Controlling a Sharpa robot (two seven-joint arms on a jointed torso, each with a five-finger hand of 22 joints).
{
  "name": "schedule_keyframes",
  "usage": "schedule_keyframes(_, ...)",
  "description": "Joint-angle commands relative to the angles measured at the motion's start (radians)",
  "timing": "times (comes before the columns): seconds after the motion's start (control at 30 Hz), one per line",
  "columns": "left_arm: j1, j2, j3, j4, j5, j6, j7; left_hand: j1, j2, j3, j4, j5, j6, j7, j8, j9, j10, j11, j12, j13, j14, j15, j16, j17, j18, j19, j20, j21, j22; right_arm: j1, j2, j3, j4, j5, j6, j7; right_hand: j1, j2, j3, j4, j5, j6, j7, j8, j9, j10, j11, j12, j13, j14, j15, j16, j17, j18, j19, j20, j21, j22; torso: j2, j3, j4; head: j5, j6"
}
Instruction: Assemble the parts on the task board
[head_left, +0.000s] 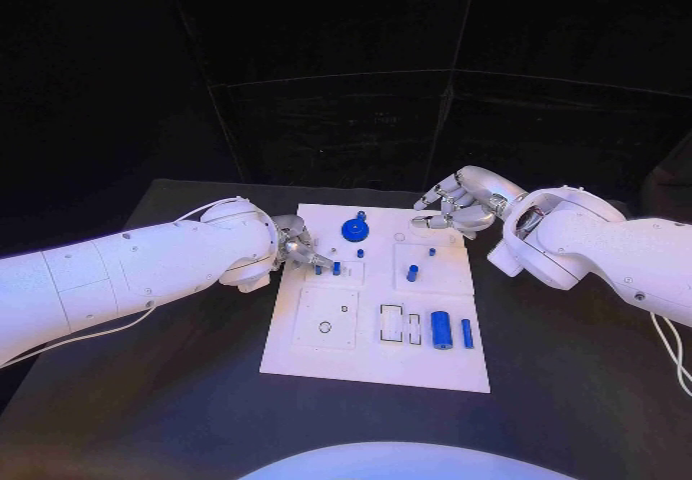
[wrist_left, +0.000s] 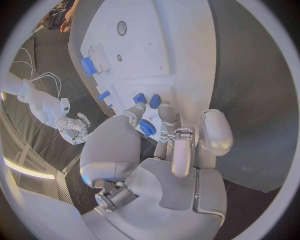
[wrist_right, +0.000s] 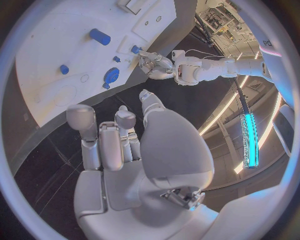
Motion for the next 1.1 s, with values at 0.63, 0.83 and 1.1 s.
schedule_keyframes(0.63, 0.006, -0.027, 0.002, -0.006, 0.159, -0.201, 0.383, 0.266, 0.077, -0.169, 0.023, 0.003, -0.149, 0.092, -0.09, -0.119, -0.307, 0.09, -0.243, -0.249, -0.173, 0.084, -0.527, -0.478, 0.099, -0.281, 0.08, -0.537, -0.485, 0.002, 0.001, 0.0, -0.004, 0.003, 0.004, 0.009, -0.002, 0.011, -0.004, 0.004, -0.007, -0.006, -0.003, 0.006, 0.0, -0.006, -0.001, 0.005, -0.002, 0.043, -0.004, -0.005, 0.001, 0.018, 0.003, -0.004, -0.005, -0.002, 0.001, 0.0006, -0.0001, -0.006, 0.005)
schedule_keyframes(0.83, 0.005, 0.037, -0.001, -0.069, 0.047, -0.25, 0.578, 0.472, 0.078, -0.061, -0.091, 0.0, -0.129, 0.109, -0.172, -0.199, -0.373, 0.112, -0.367, -0.37, -0.257, 0.095, -0.72, -0.664, 0.097, -0.296, 0.09, -0.628, -0.551, 0.002, 0.006, 0.0, -0.008, 0.003, 0.003, 0.01, -0.002, 0.012, -0.005, 0.004, -0.007, -0.007, -0.003, 0.006, 0.0, -0.006, -0.001, 0.006, -0.001, 0.043, -0.004, -0.005, 0.001, 0.018, 0.003, -0.004, -0.005, -0.003, 0.001, -0.0003, -0.0015, -0.009, 0.012)
schedule_keyframes(1.1, 0.002, 0.117, -0.028, -0.135, -0.207, -0.207, 0.655, 0.471, 0.017, -0.034, -0.12, 0.002, -0.077, 0.109, -0.26, -0.272, -0.387, 0.12, -0.457, -0.468, -0.254, 0.106, -0.745, -0.683, 0.097, -0.287, 0.1, -0.653, -0.571, 0.002, 0.012, 0.0, -0.011, 0.003, 0.001, 0.01, -0.001, 0.012, -0.005, 0.004, -0.006, -0.007, -0.003, 0.007, 0.0, -0.006, -0.001, 0.005, -0.002, 0.043, -0.004, -0.006, -0.001, 0.018, 0.002, -0.004, -0.006, -0.004, 0.002, -0.0002, -0.0027, -0.02, 0.02)
